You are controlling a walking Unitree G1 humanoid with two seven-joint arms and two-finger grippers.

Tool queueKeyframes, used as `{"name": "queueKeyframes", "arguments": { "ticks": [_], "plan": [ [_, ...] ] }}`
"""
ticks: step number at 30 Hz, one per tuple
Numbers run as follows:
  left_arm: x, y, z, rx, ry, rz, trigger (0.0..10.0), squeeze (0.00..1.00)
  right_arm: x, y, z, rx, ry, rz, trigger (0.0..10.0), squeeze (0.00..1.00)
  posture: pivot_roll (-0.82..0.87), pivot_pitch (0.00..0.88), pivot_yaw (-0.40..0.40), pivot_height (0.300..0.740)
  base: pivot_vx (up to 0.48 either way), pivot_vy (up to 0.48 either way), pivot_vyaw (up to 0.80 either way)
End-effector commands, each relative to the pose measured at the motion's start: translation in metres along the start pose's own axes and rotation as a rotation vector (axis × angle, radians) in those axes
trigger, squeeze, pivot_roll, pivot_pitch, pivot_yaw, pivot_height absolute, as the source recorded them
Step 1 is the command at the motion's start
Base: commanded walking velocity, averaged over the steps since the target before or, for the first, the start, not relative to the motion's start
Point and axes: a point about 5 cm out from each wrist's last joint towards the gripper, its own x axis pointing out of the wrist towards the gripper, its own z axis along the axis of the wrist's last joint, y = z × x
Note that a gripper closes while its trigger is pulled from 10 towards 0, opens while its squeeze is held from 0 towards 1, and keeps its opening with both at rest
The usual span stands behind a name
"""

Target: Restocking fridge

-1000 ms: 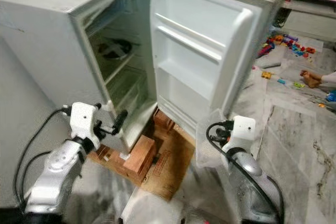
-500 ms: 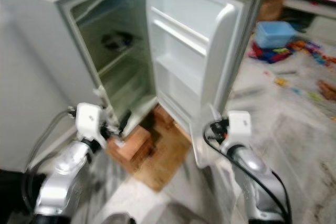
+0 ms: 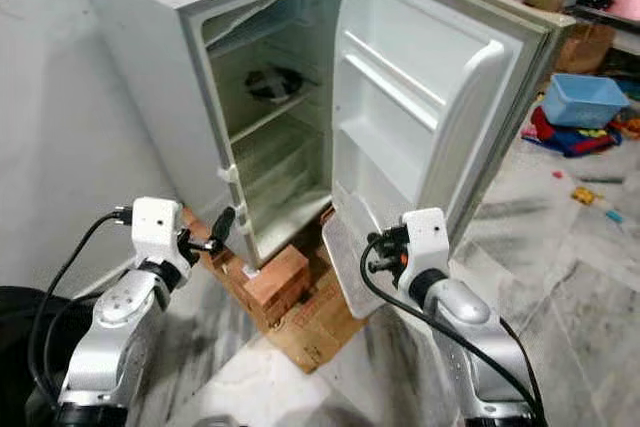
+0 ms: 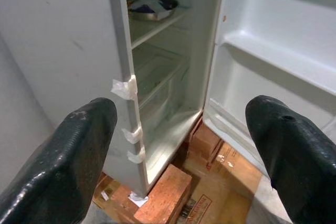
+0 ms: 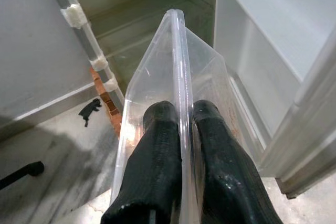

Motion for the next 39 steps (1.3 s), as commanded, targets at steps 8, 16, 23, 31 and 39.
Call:
{"name": "queueKeyframes", "arguments": {
  "ticks": [8, 16, 23, 31, 39],
  "plan": [
    [0.005, -0.002, 0.002, -0.010, -0.004, 0.004, 10.0, 0.00, -0.001, 0.005, 0.008, -0.068, -0.053, 0.082, 10.0, 0.00, 0.00, 0.000, 0.024, 0.740, 0.327, 0.000, 0.00],
    [0.005, -0.001, 0.001, -0.018, 0.000, 0.031, 10.0, 0.00, -0.002, 0.013, 0.006, -0.114, -0.055, 0.160, 10.0, 0.00, 0.00, 0.000, 0.023, 0.740, 0.000, 0.000, 0.77],
    [0.006, -0.001, 0.001, -0.015, 0.001, 0.033, 10.0, 0.00, -0.004, 0.018, 0.001, -0.153, -0.031, 0.214, 10.0, 0.00, 0.00, 0.000, 0.023, 0.740, 0.000, 0.000, 0.75],
    [0.007, -0.004, 0.001, -0.010, 0.004, 0.008, 10.0, 0.00, 0.001, 0.023, 0.007, -0.166, -0.059, 0.254, 10.0, 0.00, 0.00, 0.000, 0.026, 0.740, 0.073, 0.000, 0.16],
    [0.007, -0.003, 0.000, -0.014, 0.010, 0.018, 10.0, 0.00, 0.005, 0.020, 0.009, -0.168, -0.082, 0.221, 10.0, 0.00, 0.00, 0.000, 0.024, 0.740, 0.416, 0.000, 0.00]
  ]
}}
